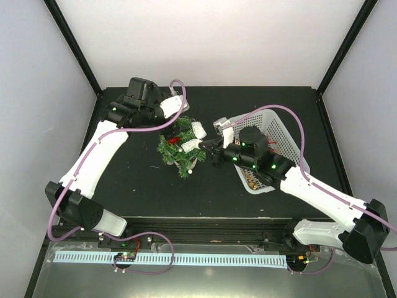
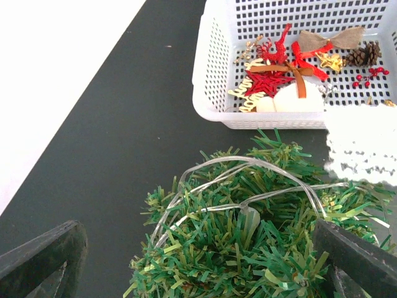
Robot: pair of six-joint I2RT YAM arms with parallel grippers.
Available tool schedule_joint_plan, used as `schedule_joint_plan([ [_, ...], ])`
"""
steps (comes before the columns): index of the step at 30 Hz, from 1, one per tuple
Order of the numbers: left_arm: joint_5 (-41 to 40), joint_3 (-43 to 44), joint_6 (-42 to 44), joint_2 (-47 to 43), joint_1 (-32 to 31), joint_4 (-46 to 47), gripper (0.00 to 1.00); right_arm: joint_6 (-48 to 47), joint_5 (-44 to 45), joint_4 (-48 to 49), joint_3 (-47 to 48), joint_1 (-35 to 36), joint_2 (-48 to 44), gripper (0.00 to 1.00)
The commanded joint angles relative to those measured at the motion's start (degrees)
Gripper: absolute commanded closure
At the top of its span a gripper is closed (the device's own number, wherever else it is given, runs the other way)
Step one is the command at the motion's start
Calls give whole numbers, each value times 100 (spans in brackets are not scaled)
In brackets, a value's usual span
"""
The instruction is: Decorate the small christmas tree
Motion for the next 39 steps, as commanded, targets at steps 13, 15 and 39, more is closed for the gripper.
schedule_joint_plan([
  [13, -234, 269, -283, -397, 45, 274, 1, 395, -231, 779, -54, 119, 665, 99],
  [15, -257, 269, -344, -451, 45, 309, 1, 458, -141, 809, -73, 127, 775, 99],
  [39, 126, -509, -612, -1281, 45, 567, 1, 502, 172, 735, -36, 138, 1231, 99],
])
